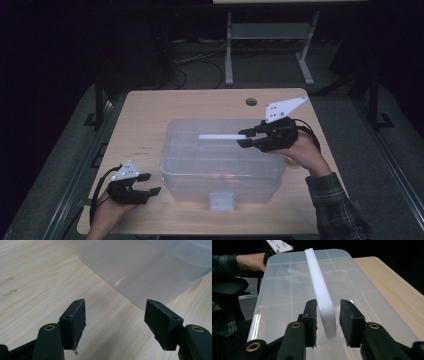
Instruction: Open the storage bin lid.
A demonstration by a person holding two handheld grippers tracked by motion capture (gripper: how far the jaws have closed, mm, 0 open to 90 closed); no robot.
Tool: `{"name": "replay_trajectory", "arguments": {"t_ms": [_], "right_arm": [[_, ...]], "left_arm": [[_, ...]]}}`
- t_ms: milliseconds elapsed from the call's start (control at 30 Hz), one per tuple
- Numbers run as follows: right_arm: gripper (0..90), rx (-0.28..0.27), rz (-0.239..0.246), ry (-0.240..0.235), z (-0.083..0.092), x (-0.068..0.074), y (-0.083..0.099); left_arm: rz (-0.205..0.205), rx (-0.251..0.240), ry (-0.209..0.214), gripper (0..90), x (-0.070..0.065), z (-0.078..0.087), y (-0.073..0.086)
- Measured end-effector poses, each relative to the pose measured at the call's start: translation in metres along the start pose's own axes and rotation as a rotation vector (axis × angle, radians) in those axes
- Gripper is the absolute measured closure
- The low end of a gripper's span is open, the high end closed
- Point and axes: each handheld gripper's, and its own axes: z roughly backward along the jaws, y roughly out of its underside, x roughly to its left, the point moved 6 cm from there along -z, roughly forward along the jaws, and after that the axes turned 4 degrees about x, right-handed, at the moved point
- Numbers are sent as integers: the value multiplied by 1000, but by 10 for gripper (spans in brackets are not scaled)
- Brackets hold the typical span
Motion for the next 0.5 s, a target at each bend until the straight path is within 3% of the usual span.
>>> {"name": "replay_trajectory", "arguments": {"t_ms": [200, 500], "right_arm": [[730, -3, 21, -12, 0, 1, -1], [752, -19, -10, -43, 0, -6, -1]], "left_arm": [[2, -2, 0, 328, 0, 0, 0], [2, -2, 1, 328, 0, 1, 0]]}}
